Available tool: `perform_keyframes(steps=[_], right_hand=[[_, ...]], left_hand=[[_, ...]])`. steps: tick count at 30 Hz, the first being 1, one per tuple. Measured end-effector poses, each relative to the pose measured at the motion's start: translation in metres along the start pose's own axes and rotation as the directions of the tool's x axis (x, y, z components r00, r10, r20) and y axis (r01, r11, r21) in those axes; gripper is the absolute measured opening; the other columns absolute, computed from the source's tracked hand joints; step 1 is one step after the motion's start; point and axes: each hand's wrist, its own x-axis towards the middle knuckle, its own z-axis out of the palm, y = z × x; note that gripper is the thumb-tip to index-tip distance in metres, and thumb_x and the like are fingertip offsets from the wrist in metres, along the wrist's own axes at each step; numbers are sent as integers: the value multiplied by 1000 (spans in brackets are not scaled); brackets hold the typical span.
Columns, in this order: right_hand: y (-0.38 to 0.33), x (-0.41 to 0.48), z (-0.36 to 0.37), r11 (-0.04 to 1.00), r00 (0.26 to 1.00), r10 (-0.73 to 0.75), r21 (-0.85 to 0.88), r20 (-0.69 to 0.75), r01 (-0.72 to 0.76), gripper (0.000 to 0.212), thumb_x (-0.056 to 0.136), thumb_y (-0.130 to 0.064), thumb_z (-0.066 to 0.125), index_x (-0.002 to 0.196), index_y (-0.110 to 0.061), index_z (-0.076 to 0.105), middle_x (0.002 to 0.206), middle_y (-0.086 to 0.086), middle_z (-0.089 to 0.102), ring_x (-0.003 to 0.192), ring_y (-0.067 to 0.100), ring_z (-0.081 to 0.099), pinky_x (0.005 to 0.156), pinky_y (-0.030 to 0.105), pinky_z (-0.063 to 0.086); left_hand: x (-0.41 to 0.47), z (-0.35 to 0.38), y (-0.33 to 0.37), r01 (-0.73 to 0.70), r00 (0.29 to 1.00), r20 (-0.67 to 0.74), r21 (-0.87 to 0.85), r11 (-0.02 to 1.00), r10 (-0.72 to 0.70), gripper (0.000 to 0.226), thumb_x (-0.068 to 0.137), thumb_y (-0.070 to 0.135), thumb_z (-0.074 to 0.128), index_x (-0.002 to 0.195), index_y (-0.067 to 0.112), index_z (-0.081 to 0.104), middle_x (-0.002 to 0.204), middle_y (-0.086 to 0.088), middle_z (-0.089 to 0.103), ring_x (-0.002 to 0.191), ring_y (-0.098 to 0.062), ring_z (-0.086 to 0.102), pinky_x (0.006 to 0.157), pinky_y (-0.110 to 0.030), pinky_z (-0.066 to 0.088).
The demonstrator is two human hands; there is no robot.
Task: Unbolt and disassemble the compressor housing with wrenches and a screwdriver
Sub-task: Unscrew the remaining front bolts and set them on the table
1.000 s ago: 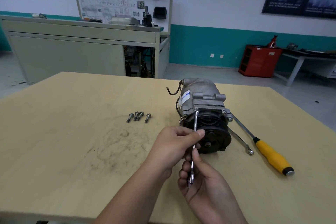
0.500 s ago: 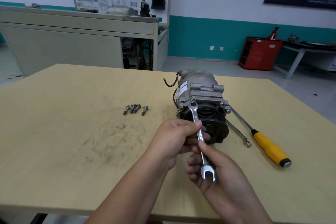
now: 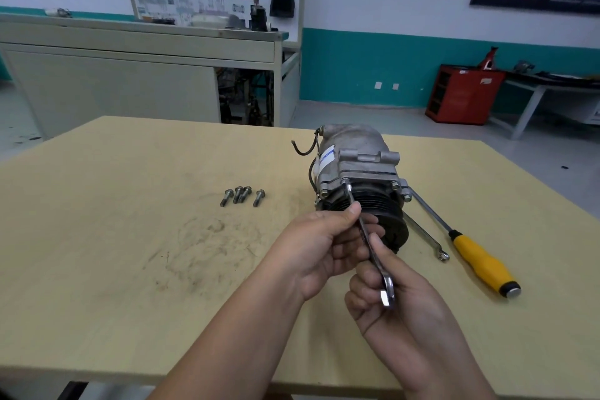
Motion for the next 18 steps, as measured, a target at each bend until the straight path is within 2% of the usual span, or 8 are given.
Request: perform_keyframes(steps=[5,8,11,13,18], right_hand=[[1,0,8,984,993,-111,-146,-37,104,25,72,-17,59,48,-13,67,44,4,49,33,8,46,33,17,37],[2,0,9,978,995,-100,-184,-9,97,29,77,-17,59,50,-12,68,47,6,54,36,11,51,35,18,42],[3,-2,10,990,996,-4,-137,85,16,26,75,-23,57,63,-7,74,55,11,61,44,17,59,40,21,48],[6,-1,9,997,990,39,-72,133,-29,28,76,-23,56,74,-2,76,59,12,61,48,18,61,44,23,51],[18,6,8,998,994,62,22,89,-64,22,73,-18,58,65,-2,70,58,10,55,50,17,56,45,24,51]], left_hand=[[-2,0,3,-13,997,-74,24,1000,15,24,88,21,59,73,4,65,59,-5,68,35,-7,51,36,-12,40],[-4,1,6,-8,996,-84,13,1000,9,26,92,15,55,72,-1,62,49,-4,62,29,-6,44,32,-9,33],[-7,-3,10,18,997,-73,-9,1000,-18,27,93,15,51,76,-3,62,38,0,52,22,-5,34,28,-7,26],[-8,-6,11,57,995,-78,-22,998,-59,32,92,18,53,71,0,67,39,-1,45,20,-7,32,28,-6,24],[-5,-14,7,103,990,-87,-52,993,-107,39,92,19,52,61,10,72,54,1,63,28,-4,37,27,-8,25]])
